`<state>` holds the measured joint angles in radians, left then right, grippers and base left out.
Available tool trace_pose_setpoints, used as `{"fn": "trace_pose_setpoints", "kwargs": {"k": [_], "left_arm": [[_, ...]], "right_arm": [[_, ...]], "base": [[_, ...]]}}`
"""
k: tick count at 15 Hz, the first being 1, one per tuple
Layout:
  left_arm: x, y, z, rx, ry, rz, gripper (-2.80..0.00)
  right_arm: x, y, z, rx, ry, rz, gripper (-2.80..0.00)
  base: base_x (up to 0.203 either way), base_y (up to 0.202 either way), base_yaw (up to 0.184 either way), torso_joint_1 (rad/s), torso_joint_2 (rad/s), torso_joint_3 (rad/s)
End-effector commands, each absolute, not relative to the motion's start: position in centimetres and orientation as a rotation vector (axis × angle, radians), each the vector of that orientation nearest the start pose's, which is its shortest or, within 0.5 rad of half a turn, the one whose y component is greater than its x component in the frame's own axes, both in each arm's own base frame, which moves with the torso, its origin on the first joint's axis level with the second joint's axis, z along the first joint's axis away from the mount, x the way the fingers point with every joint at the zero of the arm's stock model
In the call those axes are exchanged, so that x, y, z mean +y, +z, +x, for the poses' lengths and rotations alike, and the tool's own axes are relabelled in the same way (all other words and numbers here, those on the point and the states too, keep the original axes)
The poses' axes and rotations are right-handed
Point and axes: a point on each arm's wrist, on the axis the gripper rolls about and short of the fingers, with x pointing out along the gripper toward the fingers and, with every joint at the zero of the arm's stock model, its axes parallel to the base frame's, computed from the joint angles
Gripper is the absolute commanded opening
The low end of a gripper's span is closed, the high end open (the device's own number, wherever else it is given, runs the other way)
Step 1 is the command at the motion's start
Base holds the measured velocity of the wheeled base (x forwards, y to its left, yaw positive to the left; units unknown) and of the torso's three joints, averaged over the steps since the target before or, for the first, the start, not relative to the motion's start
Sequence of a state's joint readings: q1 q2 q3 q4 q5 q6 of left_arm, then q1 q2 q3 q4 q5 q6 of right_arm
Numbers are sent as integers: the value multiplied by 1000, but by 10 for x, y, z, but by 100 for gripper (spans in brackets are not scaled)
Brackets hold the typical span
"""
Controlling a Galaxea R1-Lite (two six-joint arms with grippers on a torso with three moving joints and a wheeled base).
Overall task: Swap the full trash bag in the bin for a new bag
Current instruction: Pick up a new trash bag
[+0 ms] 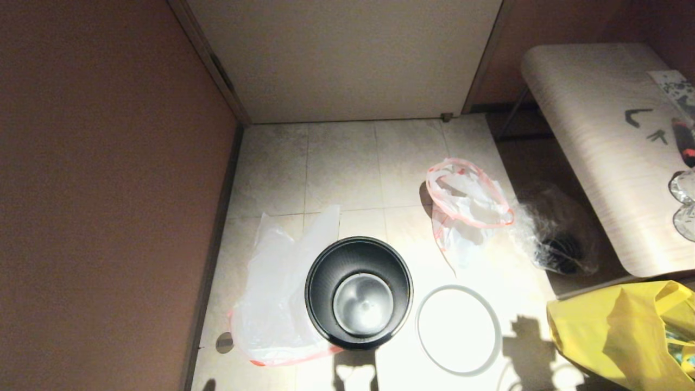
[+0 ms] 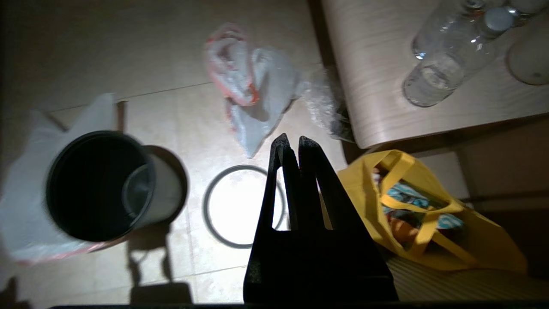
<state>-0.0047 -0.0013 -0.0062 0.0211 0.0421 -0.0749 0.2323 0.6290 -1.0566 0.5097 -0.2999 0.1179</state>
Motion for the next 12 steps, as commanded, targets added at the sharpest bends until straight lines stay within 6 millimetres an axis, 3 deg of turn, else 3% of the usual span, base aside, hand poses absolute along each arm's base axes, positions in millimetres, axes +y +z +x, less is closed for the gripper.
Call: {"fn": "trace_pose_setpoints", "kwargs": {"k": [1, 5, 12], "left_arm": [[1, 75, -23, 14, 39, -75, -280], [1, 75, -23, 14, 39, -75, -280], [1, 75, -23, 14, 39, -75, -280]], "right_arm": [[-20, 293, -62, -19, -7, 121, -280], [-27, 259, -107, -4, 71, 120, -280], [-21, 256, -113, 39, 62, 99, -280]], "base": [[0, 0, 0, 0, 0, 0], [0, 0, 0, 0, 0, 0], [0, 0, 0, 0, 0, 0]]}}
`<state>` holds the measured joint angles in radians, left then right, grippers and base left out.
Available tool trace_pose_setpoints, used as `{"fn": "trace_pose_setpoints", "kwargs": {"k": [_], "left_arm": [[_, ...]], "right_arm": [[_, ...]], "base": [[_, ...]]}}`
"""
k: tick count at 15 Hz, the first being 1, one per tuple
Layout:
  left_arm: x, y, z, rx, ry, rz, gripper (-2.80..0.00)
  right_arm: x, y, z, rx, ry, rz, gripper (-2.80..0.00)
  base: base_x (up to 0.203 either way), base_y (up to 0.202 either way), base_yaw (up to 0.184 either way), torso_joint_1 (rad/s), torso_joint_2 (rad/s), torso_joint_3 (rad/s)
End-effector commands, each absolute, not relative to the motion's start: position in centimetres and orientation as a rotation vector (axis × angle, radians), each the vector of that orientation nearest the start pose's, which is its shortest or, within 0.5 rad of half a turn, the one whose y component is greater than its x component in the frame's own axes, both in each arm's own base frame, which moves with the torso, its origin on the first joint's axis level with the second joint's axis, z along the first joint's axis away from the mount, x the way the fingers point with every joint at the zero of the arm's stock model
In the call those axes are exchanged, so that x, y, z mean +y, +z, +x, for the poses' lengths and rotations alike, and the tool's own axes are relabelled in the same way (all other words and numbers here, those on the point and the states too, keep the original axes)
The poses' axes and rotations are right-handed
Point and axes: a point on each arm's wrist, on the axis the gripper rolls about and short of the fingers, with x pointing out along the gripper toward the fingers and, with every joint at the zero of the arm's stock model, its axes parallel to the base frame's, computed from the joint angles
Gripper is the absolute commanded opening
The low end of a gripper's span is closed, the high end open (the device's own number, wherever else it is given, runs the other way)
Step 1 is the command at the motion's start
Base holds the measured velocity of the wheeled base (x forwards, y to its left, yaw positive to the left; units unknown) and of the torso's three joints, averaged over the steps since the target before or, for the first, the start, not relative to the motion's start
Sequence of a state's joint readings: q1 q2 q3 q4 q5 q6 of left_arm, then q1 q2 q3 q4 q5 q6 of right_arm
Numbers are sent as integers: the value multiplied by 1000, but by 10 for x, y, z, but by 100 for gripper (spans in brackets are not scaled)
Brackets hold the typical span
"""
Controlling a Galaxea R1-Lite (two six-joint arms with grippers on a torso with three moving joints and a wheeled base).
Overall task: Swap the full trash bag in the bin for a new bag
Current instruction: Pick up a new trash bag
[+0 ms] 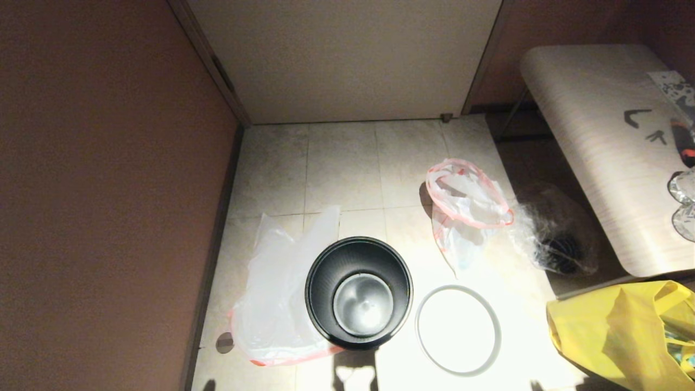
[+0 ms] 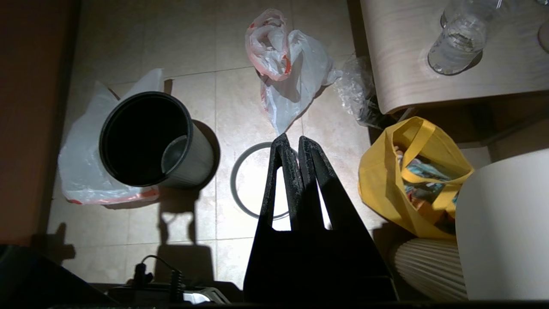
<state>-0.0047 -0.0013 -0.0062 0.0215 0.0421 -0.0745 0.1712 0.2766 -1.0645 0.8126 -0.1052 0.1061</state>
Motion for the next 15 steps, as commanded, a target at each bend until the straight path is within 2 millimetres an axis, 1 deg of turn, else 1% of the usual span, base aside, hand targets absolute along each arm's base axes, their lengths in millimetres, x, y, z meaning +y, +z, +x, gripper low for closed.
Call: {"fn": "trace_pose_setpoints", "kwargs": {"k": [1, 3, 4, 6, 7, 9, 12, 13, 15], "left_arm": [[1, 75, -23, 14, 39, -75, -280], [1, 75, -23, 14, 39, -75, -280], [1, 75, -23, 14, 39, -75, -280], [1, 75, -23, 14, 39, -75, -280], [1, 75, -23, 14, 39, -75, -280], [1, 75, -23, 14, 39, -75, -280], [1, 75, -23, 14, 39, -75, -280], [1, 75, -23, 14, 39, -75, -280], [1, 75, -23, 14, 39, -75, -280]], "right_arm": [[-18, 255, -113, 41, 36, 91, -280], [-10, 253, -114, 44, -21, 87, -280], [-5, 244, -116, 43, -23, 78, -280], [0, 213, -118, 60, 2, 51, -280], [1, 197, -115, 71, 9, 42, -280], [1, 166, -97, 85, 14, 33, -280], [1, 133, -60, 18, 9, 23, -280], [1, 121, -50, 17, 9, 10, -280], [1, 100, -39, 51, 9, -19, -280]], "base": [[0, 0, 0, 0, 0, 0], [0, 0, 0, 0, 0, 0], [0, 0, 0, 0, 0, 0], [0, 0, 0, 0, 0, 0], [0, 0, 0, 0, 0, 0], [0, 0, 0, 0, 0, 0], [0, 0, 0, 0, 0, 0], [0, 0, 0, 0, 0, 0], [0, 0, 0, 0, 0, 0]]}}
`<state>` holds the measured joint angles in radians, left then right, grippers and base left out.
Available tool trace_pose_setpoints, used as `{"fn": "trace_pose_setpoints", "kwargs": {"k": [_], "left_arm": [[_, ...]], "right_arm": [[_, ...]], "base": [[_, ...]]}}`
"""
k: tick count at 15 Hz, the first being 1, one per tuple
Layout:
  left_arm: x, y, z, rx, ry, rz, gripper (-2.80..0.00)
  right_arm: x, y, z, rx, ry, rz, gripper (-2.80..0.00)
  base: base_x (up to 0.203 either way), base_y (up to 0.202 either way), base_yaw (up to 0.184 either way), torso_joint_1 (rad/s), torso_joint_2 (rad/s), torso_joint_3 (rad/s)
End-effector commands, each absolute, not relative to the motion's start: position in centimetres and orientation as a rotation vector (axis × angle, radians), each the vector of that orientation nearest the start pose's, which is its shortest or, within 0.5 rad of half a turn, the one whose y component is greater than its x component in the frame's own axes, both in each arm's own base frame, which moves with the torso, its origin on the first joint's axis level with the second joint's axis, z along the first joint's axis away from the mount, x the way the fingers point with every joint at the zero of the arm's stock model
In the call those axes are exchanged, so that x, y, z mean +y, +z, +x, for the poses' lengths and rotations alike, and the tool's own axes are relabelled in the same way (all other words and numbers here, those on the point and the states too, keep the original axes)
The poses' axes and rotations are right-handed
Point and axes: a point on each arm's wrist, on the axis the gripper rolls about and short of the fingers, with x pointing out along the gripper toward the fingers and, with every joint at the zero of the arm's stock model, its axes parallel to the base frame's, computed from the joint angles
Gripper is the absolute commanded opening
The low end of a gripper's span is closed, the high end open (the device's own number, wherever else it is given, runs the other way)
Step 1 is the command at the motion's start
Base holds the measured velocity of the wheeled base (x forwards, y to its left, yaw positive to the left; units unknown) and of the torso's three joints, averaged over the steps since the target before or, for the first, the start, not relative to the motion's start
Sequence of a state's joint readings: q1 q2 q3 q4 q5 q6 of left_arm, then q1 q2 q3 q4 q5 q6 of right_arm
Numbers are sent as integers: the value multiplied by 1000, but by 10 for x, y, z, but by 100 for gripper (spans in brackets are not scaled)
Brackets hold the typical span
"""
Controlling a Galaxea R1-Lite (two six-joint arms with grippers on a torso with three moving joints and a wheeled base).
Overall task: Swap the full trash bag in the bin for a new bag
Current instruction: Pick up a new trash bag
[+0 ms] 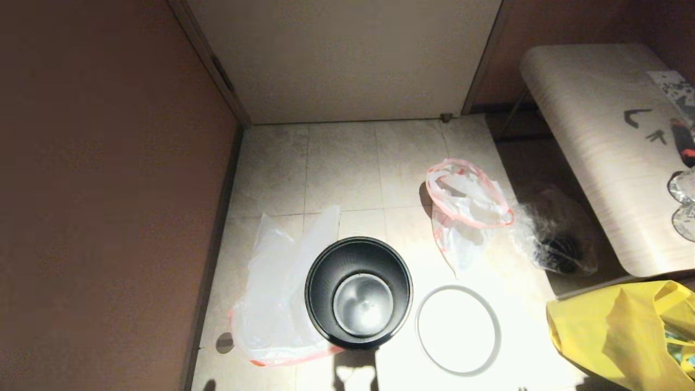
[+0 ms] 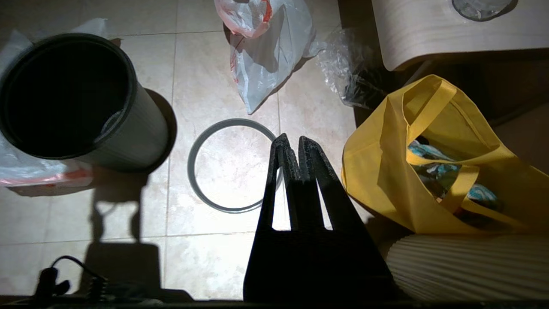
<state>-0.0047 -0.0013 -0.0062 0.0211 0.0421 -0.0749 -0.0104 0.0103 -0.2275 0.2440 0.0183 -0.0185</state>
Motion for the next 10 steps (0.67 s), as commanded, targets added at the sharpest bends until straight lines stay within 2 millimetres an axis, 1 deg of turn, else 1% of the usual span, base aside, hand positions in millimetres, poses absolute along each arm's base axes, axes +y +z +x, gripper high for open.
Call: {"fn": "trace_pose_setpoints", "kwargs": {"k": [1, 3, 4, 10], "left_arm": [[1, 75, -23, 14, 39, -75, -280], [1, 75, -23, 14, 39, -75, -280], [1, 75, -23, 14, 39, -75, -280], [1, 75, -23, 14, 39, -75, -280]], "right_arm": [[1, 92, -35, 59, 9, -25, -280], [1, 77, -27, 65, 7, -45, -280], [1, 75, -25, 40, 5, -62, -280], [0, 75, -24, 39, -3, -73, -280]], "base": [[0, 0, 0, 0, 0, 0], [0, 0, 0, 0, 0, 0], [0, 0, 0, 0, 0, 0], [0, 0, 0, 0, 0, 0]]}}
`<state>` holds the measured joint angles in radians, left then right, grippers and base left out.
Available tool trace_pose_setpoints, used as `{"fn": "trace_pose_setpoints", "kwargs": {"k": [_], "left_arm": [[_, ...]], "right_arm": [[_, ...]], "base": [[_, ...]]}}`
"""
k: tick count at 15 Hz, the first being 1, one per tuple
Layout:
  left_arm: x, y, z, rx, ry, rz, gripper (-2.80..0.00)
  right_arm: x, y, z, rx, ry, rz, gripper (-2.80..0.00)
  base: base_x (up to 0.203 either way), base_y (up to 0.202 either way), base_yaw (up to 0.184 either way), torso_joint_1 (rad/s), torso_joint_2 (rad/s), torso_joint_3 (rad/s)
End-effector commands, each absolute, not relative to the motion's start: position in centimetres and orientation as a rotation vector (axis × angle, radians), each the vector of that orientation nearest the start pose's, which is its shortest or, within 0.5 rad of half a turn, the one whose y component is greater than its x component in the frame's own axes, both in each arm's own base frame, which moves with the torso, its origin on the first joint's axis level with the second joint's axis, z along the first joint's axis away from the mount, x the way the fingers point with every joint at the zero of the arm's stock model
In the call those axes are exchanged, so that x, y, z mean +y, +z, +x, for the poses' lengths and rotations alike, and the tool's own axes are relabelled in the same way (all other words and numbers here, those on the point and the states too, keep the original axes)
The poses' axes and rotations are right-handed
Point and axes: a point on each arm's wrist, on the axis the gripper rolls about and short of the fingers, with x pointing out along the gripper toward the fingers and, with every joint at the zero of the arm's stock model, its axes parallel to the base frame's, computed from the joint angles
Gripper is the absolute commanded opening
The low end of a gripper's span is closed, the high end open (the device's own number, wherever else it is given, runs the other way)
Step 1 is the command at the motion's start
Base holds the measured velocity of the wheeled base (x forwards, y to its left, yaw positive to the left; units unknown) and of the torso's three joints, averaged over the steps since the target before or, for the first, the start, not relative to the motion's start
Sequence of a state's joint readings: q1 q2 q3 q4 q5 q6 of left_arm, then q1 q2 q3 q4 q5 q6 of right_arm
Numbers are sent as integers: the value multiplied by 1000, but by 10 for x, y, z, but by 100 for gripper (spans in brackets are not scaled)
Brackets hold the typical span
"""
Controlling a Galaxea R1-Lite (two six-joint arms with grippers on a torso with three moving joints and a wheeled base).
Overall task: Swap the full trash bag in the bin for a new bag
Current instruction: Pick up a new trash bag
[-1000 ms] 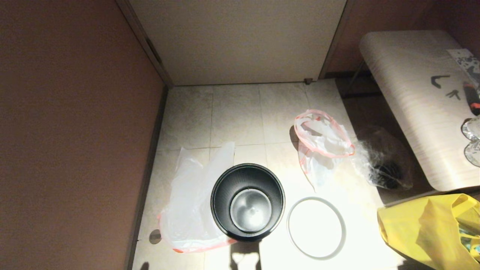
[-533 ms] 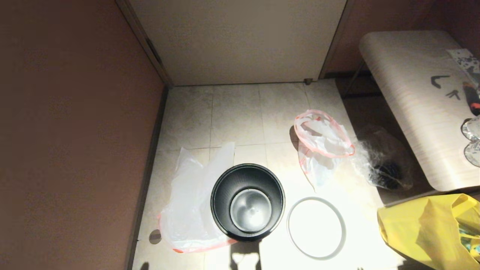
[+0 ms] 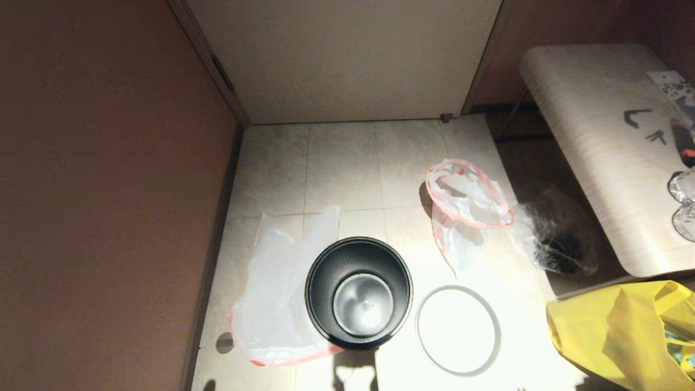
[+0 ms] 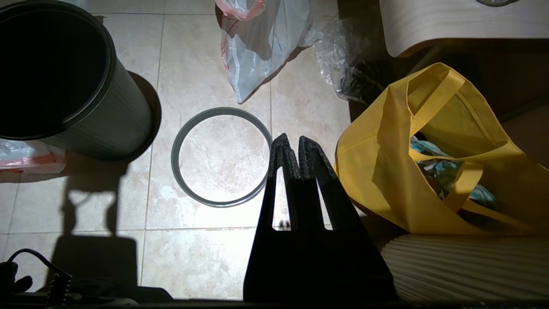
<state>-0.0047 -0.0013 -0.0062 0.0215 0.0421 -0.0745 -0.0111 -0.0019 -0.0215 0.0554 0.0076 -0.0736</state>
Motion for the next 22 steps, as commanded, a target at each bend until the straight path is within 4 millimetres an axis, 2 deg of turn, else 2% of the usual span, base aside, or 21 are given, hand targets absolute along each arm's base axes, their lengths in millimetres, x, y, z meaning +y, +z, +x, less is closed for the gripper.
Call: {"fn": "trace_pose_setpoints", "kwargs": {"k": [1, 22], "left_arm": [[1, 75, -23, 14, 39, -75, -280], [1, 75, -23, 14, 37, -70, -280]], "right_arm": [[1, 75, -24, 34, 1, -78, -280], [1, 75, -25, 38, 3, -70, -280]], "base": [[0, 0, 0, 0, 0, 0], [0, 0, 0, 0, 0, 0]]}}
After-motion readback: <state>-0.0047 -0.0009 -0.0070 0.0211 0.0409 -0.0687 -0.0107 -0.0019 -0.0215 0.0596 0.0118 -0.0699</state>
